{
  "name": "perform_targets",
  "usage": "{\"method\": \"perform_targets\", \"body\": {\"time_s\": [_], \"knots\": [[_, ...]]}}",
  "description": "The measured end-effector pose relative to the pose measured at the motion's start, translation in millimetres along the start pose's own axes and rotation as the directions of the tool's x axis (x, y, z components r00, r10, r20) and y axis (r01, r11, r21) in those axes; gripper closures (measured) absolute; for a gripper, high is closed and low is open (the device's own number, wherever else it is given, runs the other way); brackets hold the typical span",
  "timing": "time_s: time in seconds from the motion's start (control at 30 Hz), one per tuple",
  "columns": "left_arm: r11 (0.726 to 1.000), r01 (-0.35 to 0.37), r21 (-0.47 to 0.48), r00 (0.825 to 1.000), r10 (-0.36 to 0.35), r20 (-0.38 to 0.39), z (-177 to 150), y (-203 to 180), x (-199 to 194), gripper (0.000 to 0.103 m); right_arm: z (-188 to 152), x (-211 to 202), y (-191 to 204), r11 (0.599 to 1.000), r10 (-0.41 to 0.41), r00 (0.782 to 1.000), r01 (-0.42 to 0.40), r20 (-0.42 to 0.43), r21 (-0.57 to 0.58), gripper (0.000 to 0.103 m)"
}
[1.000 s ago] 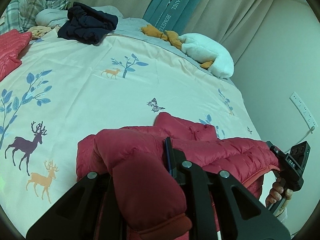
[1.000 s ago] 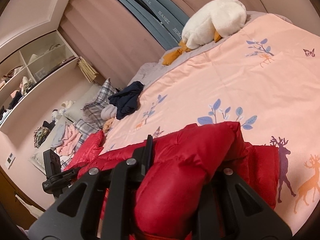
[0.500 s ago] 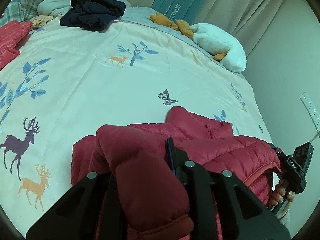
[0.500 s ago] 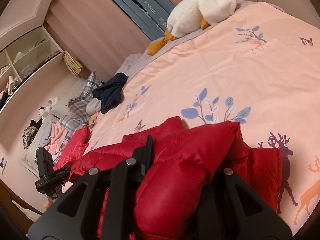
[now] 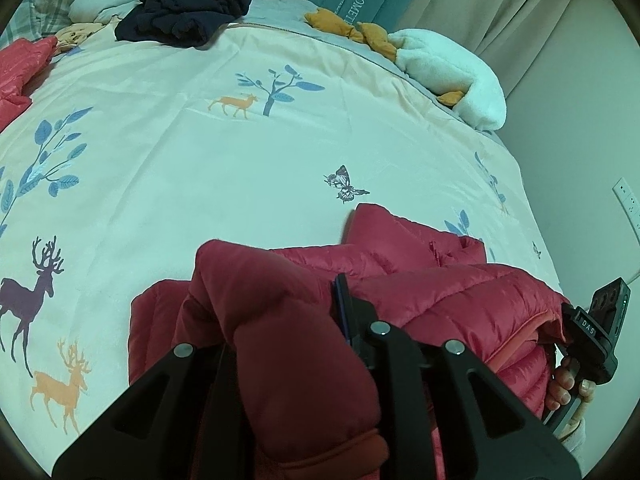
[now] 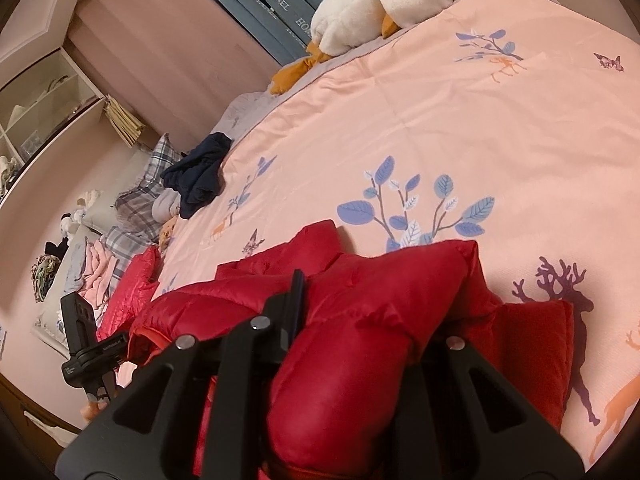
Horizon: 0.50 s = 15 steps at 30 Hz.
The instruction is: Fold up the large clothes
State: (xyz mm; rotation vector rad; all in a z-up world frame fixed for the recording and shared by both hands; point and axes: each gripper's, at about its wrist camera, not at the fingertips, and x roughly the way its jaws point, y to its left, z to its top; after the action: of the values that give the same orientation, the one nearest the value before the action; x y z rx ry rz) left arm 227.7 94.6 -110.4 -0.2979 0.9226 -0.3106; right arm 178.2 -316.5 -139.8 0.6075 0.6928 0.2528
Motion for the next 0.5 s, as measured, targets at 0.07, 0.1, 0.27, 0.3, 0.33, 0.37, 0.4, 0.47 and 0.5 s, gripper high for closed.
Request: {"method": "perform_targets", "body": {"time_s": [0.07, 0.1, 0.27, 0.3, 0.33, 0.37, 0.4, 0.47, 0.5], "knots": [[1.0, -0.003, 0.002, 1.0, 0.003, -0.006, 0.8, -0.1, 2.8, 0.084, 0.2, 2.5, -0.9, 1.0, -0.006, 1.0, 0.006, -0.008, 0.001, 0.088], [1.0, -0.004, 0.003, 1.0, 0.004, -0.008, 1.0, -0.2, 3.7, 0.084, 0.3, 3.8, -1.2, 1.0, -0.009, 1.0, 0.009, -0.011, 0.002, 0.088], [1.0, -0.014, 0.01, 1.0, 0.015, -0.017, 2.2, -1.4, 7.7, 0.084, 0.0, 7.7, -2.8, 1.0, -0.016, 1.0, 0.017, -0.026, 0.011, 0.088], [1.0, -0.017, 0.013, 1.0, 0.017, -0.017, 2.3, -1.9, 8.3, 0.084, -0.1, 8.1, -3.1, 1.0, -0.017, 0.999, 0.017, -0.028, 0.012, 0.088], [1.0, -0.018, 0.015, 1.0, 0.019, -0.017, 2.4, -2.1, 8.8, 0.084, -0.1, 8.9, -3.3, 1.0, -0.018, 0.999, 0.018, -0.031, 0.013, 0.088], [1.0, -0.02, 0.017, 1.0, 0.021, -0.017, 2.4, -2.4, 9.0, 0.084, 0.1, 9.5, -3.6, 1.0, -0.019, 0.999, 0.019, -0.032, 0.014, 0.088], [1.0, -0.022, 0.019, 1.0, 0.022, -0.019, 2.6, -2.6, 9.6, 0.084, 0.3, 10.2, -4.2, 1.0, -0.019, 0.999, 0.02, -0.034, 0.015, 0.088], [1.0, -0.023, 0.019, 0.999, 0.023, -0.021, 2.9, -2.4, 10.6, 0.084, 0.1, 10.7, -4.4, 1.0, -0.022, 0.999, 0.023, -0.038, 0.017, 0.088], [1.0, -0.023, 0.019, 0.999, 0.024, -0.023, 3.2, -2.4, 11.1, 0.084, 0.3, 11.3, -4.5, 1.0, -0.024, 0.999, 0.025, -0.04, 0.018, 0.088]]}}
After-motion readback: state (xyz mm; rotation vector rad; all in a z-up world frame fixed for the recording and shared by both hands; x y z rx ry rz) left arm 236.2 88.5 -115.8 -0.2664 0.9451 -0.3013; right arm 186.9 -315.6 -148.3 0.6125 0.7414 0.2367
